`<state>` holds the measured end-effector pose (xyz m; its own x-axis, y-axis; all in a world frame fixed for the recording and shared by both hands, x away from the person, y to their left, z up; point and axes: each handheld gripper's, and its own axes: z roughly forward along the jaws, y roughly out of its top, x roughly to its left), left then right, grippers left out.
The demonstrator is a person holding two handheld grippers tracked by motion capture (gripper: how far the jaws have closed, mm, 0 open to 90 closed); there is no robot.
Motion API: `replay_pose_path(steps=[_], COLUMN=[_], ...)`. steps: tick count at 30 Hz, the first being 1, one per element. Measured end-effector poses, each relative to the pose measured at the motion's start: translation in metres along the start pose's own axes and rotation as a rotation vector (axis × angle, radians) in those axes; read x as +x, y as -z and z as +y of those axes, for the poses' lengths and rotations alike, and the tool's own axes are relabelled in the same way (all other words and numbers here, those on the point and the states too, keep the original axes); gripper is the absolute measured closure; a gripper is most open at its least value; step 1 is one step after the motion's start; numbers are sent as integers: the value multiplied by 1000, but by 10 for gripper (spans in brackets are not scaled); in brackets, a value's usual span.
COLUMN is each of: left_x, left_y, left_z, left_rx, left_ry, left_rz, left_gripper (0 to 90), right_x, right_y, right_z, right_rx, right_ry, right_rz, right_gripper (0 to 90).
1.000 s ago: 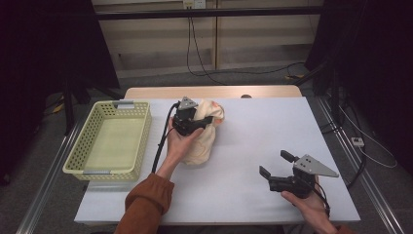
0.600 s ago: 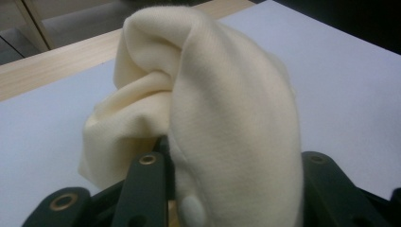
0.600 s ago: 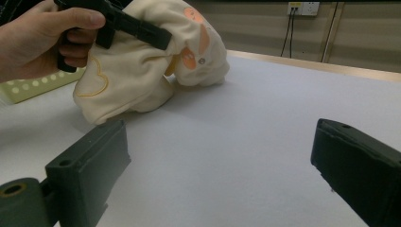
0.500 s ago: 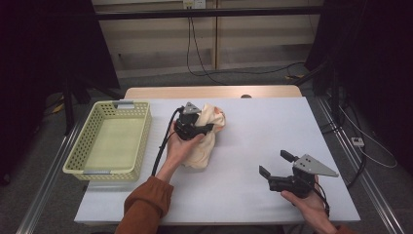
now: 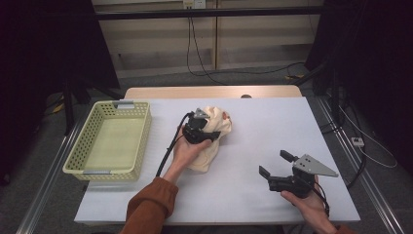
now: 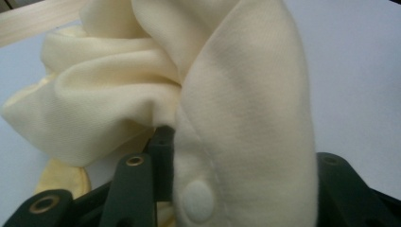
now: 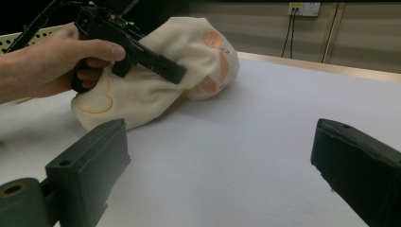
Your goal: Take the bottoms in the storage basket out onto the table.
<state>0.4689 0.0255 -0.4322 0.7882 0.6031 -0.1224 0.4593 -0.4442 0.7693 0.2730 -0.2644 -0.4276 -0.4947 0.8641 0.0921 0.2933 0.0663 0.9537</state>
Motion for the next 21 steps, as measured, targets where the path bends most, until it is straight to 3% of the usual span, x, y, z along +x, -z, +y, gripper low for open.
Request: replay_pose_path(steps=[6, 8, 9, 14, 19, 21], left_x=[-1, -2, -3, 1, 4, 3], left_y=[-8, -9, -9, -14, -21, -22], left_z=[-1, 0, 0, 1, 2, 1], left_rx=[27, 29, 26, 41, 107, 116], left_ry=[-7, -2, -7, -3, 28, 7], left_rz=[7, 29, 74, 81, 25, 15], left_gripper=[492, 473, 460, 462, 440, 420], right_x=[0, 0, 0, 1, 0, 0], right_y=[0, 0, 0, 0, 0, -1], right_z=[0, 0, 0, 0, 0, 0], right_rx=[0, 0, 1, -1, 1, 1], right_ry=[3, 2, 0, 3, 2, 4], right_rz=[2, 1, 1, 2, 1, 2], right_gripper=[50, 50, 50, 50, 51, 50])
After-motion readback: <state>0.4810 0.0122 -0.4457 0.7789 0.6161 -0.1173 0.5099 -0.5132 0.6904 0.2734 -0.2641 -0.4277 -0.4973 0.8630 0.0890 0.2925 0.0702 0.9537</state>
